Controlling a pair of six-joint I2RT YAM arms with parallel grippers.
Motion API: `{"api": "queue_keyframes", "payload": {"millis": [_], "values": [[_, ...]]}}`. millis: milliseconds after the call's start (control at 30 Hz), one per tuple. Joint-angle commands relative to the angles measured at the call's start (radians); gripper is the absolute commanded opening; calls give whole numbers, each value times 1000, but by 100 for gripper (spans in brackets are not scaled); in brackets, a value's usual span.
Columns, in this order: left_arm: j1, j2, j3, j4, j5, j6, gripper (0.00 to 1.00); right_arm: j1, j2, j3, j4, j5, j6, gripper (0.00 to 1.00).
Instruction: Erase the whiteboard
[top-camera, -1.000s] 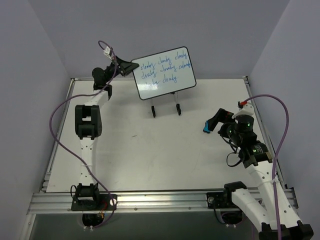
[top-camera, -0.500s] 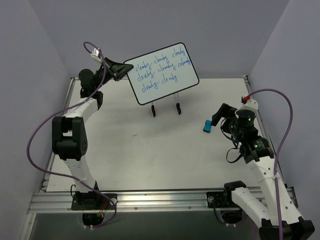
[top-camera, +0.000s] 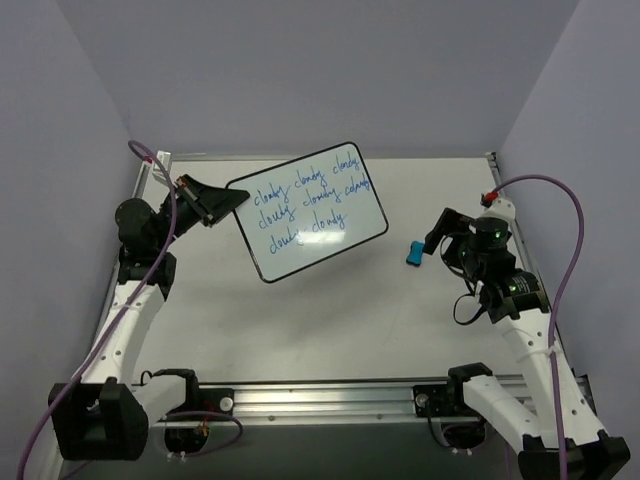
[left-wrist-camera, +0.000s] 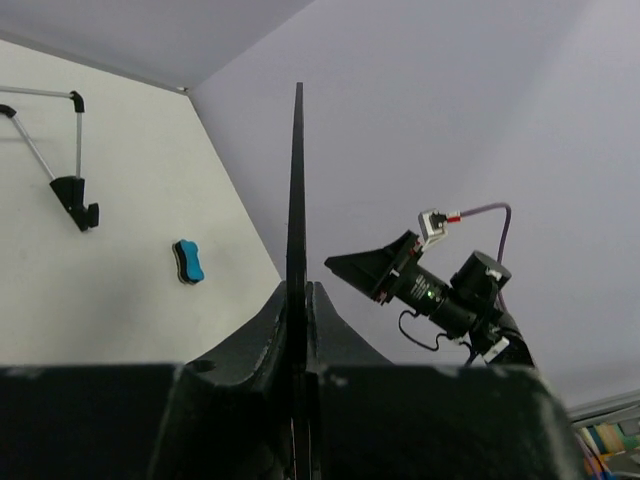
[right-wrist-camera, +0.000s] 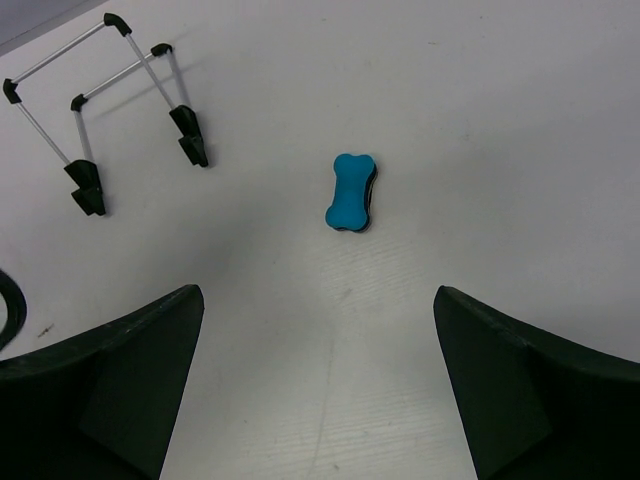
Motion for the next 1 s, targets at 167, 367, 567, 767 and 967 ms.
{"api": "queue_keyframes", "payload": {"millis": [167, 367, 567, 767, 967], "values": [[92, -321, -138, -301, 120, 119, 2, -13, 89, 44, -22, 9, -17, 94], [138, -378, -254, -359, 212, 223, 2, -17, 218, 39, 13, -13, -3, 91], [105, -366, -275, -388, 209, 349, 2, -19, 377, 18, 97, -17, 12, 88], [5, -374, -186, -655, 78, 582, 2, -31, 574, 35, 152, 3, -5, 83], [-10, -348, -175, -687, 42, 636, 2, -56, 758, 85, 192, -30, -57, 77]]}}
